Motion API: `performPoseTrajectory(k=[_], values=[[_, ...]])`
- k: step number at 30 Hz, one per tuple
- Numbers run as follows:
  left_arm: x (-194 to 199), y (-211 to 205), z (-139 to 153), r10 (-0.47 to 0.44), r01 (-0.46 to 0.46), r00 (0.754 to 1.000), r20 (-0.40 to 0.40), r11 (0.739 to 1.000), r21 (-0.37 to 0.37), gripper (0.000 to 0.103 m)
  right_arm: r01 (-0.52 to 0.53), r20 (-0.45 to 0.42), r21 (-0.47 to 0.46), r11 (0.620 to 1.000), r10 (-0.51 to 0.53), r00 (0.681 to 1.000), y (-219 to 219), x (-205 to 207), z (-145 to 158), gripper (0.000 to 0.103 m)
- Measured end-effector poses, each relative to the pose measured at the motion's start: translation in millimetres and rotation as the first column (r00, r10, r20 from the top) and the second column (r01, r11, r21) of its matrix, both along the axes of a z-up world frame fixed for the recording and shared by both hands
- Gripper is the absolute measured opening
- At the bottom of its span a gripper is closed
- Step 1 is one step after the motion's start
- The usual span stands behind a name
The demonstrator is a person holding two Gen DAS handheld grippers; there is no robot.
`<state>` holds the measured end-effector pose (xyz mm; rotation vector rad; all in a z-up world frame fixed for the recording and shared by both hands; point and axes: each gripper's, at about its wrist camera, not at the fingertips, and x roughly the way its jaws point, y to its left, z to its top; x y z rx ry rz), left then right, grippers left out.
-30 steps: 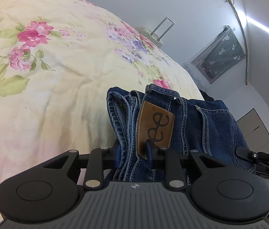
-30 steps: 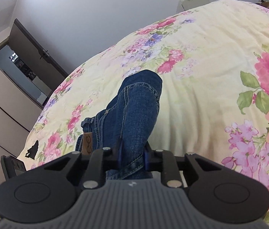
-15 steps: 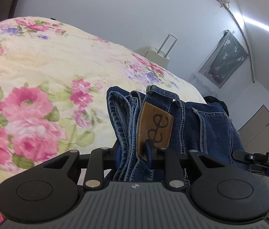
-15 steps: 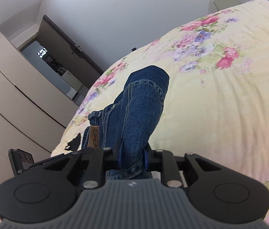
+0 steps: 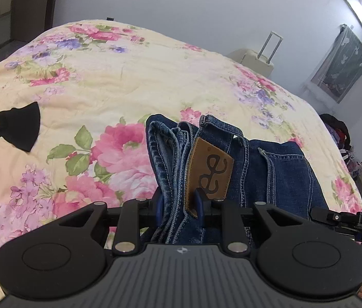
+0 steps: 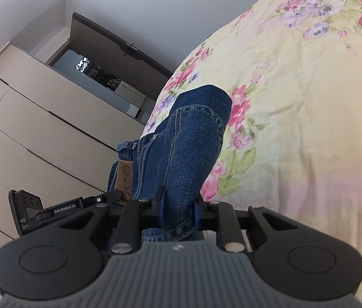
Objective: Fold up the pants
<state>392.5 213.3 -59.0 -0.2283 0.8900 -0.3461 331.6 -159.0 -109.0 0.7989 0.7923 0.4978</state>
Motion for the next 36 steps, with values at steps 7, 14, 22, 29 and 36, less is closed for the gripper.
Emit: performPoseTrajectory(k=[7, 14, 22, 29, 36], values=[[27, 4, -67, 0.012, -0.013, 0.996, -0.084, 1.000, -0.008, 0.027, 0.006, -0.054, -0.012, 1.000, -0.007, 0.998, 17, 32, -55, 0.016], [40, 15, -115, 0.031, -0.036, 0.993, -0.116, 0.998, -0.042, 0.028, 0.017, -0.135, -0.025, 1.000, -0.020, 0.991, 11, 57, -110, 0.016], [41, 16, -130, 0.012, -0.016, 0.994, -0.112, 0.999, -0.034, 0.035, 0.030, -0.182, -0.188, 0.982, -0.065, 0.981, 17, 68, -150, 0.023], [18, -1, -97, 0.036, -0.031, 0.999, -0.029, 0.988, 0.153, 0.038, 0.009, -0.183, -0.310, 0.951, -0.069, 0.981, 25, 68, -131, 0.031], [-47, 3, -63, -0.016, 0.001, 0.995, 0.100, 0.989, 0.148, 0.038, 0.008, 0.059, -0.513, 0.859, 0.026, 0.998, 43, 3, -66, 0.034]])
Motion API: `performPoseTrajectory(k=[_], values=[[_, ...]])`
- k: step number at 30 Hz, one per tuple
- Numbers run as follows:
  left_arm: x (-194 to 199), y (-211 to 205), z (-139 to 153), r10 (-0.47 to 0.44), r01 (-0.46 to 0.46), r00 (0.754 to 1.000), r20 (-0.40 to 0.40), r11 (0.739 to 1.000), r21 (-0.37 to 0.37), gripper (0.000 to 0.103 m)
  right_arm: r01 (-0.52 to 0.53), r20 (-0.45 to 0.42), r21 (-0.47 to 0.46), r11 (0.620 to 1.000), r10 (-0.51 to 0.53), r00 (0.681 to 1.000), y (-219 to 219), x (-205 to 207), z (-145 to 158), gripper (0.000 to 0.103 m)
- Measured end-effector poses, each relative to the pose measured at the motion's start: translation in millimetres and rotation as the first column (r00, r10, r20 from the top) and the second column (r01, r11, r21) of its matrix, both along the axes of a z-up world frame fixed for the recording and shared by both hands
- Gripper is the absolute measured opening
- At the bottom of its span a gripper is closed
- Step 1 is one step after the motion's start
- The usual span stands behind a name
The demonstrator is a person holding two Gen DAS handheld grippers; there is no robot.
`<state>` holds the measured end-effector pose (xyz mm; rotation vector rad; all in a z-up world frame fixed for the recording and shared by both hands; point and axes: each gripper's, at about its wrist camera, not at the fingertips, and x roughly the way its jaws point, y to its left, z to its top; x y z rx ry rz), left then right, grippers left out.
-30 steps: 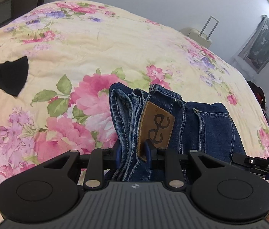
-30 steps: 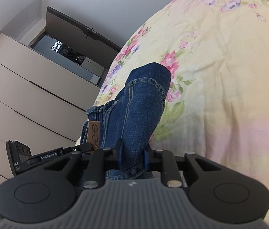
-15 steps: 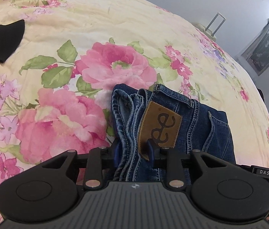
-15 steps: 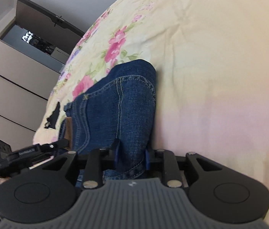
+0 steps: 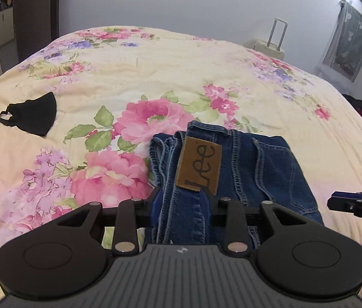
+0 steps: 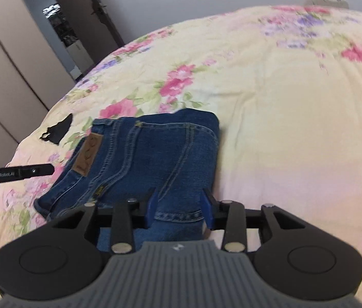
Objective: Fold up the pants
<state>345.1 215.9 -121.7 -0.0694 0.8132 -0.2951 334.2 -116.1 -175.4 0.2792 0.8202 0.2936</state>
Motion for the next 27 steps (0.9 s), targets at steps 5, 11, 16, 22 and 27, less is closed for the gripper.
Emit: performPoseTrajectory(k=[5, 11, 16, 22, 27], values=[[-17, -4, -19, -0.001, 0.002, 1.000, -0.027, 1.000, 0.018, 0.034, -0.102, 0.070, -0.158, 0.982, 0.115, 0.991, 43, -35, 2, 0.033], [-14, -9, -59, 0.000, 0.010, 0.997, -0.082, 0.993, 0.118, 0.035, -0.123, 0.032, -0.252, 0.960, 0.135, 0.990, 61, -46, -29, 0.034], [-9, -8, -67, 0.003, 0.010, 0.995, -0.100, 0.993, 0.122, 0.036, -0.168, -0.002, -0.289, 0.943, 0.175, 0.985, 65, -38, -50, 0.034], [-10, -18, -47, -0.015, 0.035, 0.994, -0.109, 0.982, 0.186, 0.036, -0.173, -0.085, -0.198, 0.965, 0.159, 0.984, 54, -29, -51, 0.034], [-22, -18, 3, -0.040, 0.050, 0.998, -0.046, 0.971, 0.233, 0.036, -0.095, -0.141, -0.083, 0.992, 0.083, 0.987, 31, -26, -19, 0.034]])
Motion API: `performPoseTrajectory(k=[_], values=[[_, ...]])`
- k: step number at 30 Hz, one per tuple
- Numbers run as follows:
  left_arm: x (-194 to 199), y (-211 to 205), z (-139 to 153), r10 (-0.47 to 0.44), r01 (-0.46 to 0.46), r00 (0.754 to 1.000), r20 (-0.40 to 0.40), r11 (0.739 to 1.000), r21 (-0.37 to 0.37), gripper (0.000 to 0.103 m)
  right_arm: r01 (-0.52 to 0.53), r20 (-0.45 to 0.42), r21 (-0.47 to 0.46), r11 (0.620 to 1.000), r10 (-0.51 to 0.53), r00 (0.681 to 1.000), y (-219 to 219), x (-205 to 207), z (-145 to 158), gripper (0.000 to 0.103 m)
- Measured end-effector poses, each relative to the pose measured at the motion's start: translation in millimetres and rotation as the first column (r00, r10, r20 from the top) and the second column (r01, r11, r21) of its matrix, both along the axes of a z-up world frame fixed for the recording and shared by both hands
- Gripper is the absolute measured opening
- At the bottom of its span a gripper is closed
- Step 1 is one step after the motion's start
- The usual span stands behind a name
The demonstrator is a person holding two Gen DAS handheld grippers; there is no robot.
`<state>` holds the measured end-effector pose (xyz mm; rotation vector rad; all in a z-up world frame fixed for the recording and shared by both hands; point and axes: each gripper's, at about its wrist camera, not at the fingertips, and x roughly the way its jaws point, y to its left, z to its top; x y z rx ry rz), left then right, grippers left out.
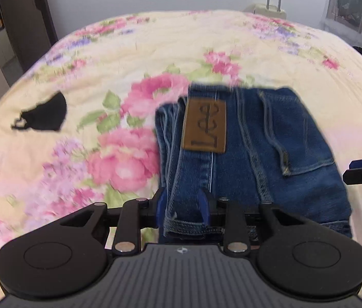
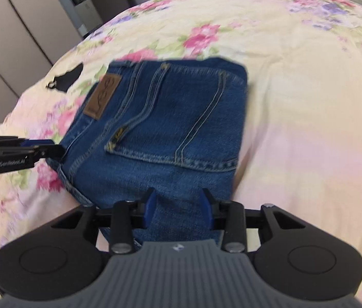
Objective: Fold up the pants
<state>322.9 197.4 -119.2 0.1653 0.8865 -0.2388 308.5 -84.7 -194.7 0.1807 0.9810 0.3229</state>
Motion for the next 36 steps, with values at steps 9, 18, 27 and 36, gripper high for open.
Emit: performPoseTrajectory(k=[9, 18, 27, 36], values=[[-70, 0, 139, -0.031, 0.027, 0.966, 0.255, 0.999, 0.021, 0.047, -0.042, 0.213, -0.057, 0.997, 0.053, 0.976, -9, -64, 116, 0.061], [-200, -43, 193, 0.069, -0.053, 0.844, 0.532, 0.998, -0.046, 0.096, 0.064, 0.517, -0.118, 0.991, 0.006, 0.856, -21, -200, 211, 0.082], [-264, -71, 154, 0.199, -0.167, 0.839, 0.506, 0.980, -0.109, 0.100, 0.295, 0.617, -0.110, 0.949, -0.167, 0.769, -32, -305, 196, 0.082], [-272, -89, 92, 0.217, -0.193, 0.916, 0.337, 0.976, -0.102, 0.100, 0.235, 0.510, -0.120, 0.965, -0.143, 0.849, -15, -320, 147, 0.082]])
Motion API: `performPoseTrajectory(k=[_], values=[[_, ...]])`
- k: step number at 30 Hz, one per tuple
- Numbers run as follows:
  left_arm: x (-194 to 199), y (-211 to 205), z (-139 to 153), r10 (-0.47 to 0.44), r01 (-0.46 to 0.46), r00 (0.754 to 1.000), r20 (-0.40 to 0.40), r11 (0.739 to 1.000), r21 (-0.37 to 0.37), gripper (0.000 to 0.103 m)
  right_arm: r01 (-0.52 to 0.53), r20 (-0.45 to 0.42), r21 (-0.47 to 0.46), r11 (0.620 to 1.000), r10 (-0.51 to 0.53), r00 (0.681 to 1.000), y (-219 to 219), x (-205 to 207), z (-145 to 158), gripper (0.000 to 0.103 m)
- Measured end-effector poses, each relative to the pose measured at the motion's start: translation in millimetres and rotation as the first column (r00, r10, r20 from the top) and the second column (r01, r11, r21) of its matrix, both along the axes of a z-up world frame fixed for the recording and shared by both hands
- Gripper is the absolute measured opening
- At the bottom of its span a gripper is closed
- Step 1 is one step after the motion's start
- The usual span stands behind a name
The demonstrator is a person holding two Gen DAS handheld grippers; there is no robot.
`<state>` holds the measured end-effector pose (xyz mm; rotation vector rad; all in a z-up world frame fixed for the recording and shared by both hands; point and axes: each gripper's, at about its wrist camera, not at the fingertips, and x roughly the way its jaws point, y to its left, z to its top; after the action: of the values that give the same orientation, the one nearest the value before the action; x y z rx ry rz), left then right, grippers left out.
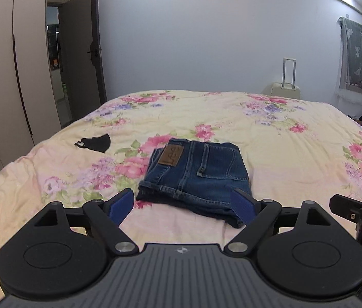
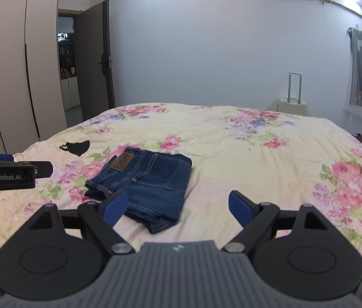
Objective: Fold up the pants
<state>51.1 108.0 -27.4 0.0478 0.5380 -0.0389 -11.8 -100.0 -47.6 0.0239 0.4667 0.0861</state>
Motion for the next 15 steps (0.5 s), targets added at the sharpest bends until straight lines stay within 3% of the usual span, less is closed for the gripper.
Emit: performPoseTrajectory(k=[7, 15], values=[[-5, -15, -23, -0.027, 0.029, 0.998, -0.052, 0.999, 0.025, 0.100, 0.057, -0.068, 0.014, 0.998, -0.056, 0.996, 4, 10, -37, 0.082], [-8, -22, -22, -0.049, 0.050, 0.998, -0.051, 0.998, 0.028, 0.100, 0.056, -0.079, 0.019, 0.998, -0.055, 0.995, 4, 14, -43, 0.082]])
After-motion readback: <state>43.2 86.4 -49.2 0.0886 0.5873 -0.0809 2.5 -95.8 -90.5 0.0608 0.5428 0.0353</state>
